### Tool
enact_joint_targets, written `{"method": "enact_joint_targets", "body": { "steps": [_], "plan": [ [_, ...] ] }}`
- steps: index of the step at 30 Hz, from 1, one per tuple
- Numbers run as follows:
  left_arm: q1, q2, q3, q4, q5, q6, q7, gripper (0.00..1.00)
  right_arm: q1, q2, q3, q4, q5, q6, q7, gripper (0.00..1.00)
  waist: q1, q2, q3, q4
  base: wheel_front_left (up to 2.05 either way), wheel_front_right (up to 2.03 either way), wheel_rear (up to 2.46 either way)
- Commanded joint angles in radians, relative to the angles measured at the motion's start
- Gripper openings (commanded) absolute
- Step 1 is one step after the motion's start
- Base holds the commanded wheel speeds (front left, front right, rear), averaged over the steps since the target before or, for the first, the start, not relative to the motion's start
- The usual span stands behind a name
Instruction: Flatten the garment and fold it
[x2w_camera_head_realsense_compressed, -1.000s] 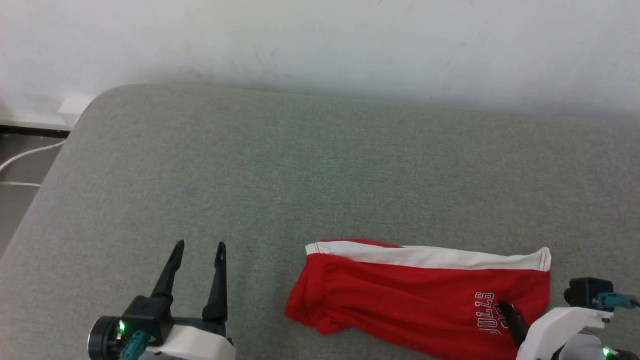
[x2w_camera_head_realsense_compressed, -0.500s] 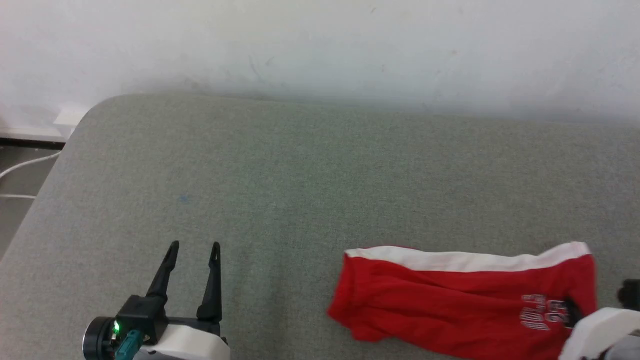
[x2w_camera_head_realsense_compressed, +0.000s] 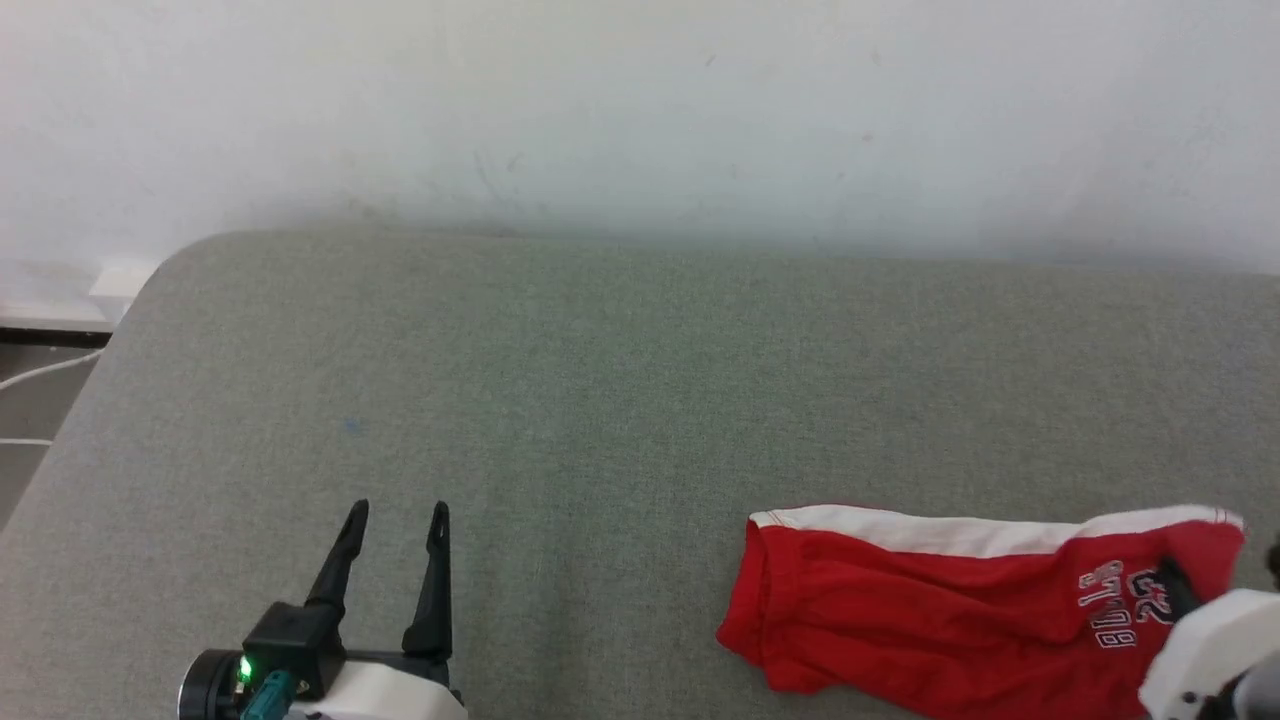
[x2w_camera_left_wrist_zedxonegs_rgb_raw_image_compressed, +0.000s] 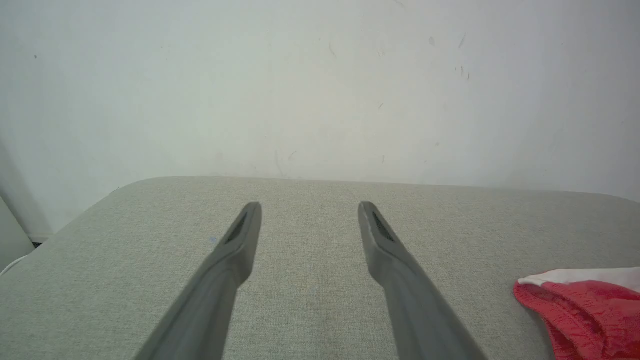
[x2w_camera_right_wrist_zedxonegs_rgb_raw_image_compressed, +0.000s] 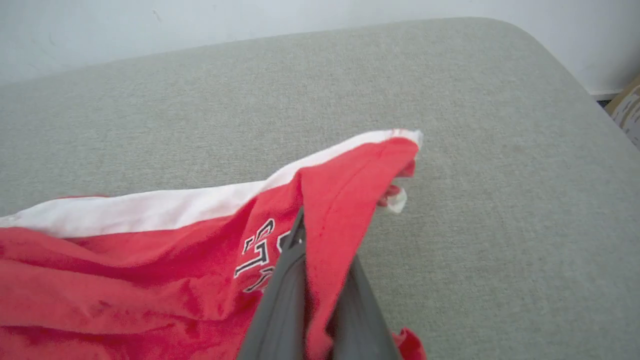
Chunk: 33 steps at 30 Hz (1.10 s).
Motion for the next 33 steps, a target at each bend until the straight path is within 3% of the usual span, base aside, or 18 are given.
{"method": "enact_joint_targets", "body": {
  "steps": [1, 9, 14, 30, 31, 32, 33],
  "plan": [
    [0.013, -0.004, 0.007, 0.003, 0.011, -0.011, -0.005, 1.0, 0.014, 0.012, 0.026, -0.037, 0.008, -0.002, 0.014, 0.0, 0.0, -0.0001, -0.01, 0.002, 0.0, 0.0, 0.0],
    [0.02, -0.009, 0.019, 0.001, 0.013, -0.02, -0.005, 1.0, 0.058, 0.06, 0.199, -0.212, 0.038, -0.002, 0.114, 0.0, 0.0, -0.0001, -0.028, 0.034, 0.0, 0.0, 0.0],
    [0.028, -0.012, 0.025, 0.002, 0.015, -0.025, -0.005, 1.0, 0.054, 0.087, 0.298, -0.254, 0.064, -0.002, 0.153, 0.0, 0.0, -0.0001, -0.031, 0.061, 0.0, 0.0, 0.0],
    [-0.005, -0.017, 0.014, 0.016, 0.021, -0.038, -0.005, 1.0, -0.105, 0.109, 0.491, 0.031, 0.015, -0.002, 0.08, 0.0, 0.0, -0.0001, 0.02, 0.143, 0.0, 0.0, 0.0],
    [-0.007, -0.018, 0.013, 0.018, 0.021, -0.038, -0.005, 1.0, -0.116, 0.109, 0.507, 0.048, 0.005, -0.002, 0.068, 0.57, 0.0, -0.0001, 0.023, 0.146, 0.0, 0.0, 0.0],
    [-0.01, -0.018, 0.013, 0.019, 0.021, -0.039, -0.005, 1.0, -0.128, 0.109, 0.527, 0.063, 0.0, -0.002, 0.057, 1.0, 0.0, -0.0001, 0.026, 0.148, 0.0, 0.0, 0.0],
    [-0.012, -0.018, 0.012, 0.02, 0.02, -0.039, -0.005, 1.0, -0.137, 0.109, 0.551, 0.077, -0.002, -0.002, 0.049, 1.0, 0.0, -0.0001, 0.029, 0.15, 0.0, 0.0, 0.0]
  ]
}}
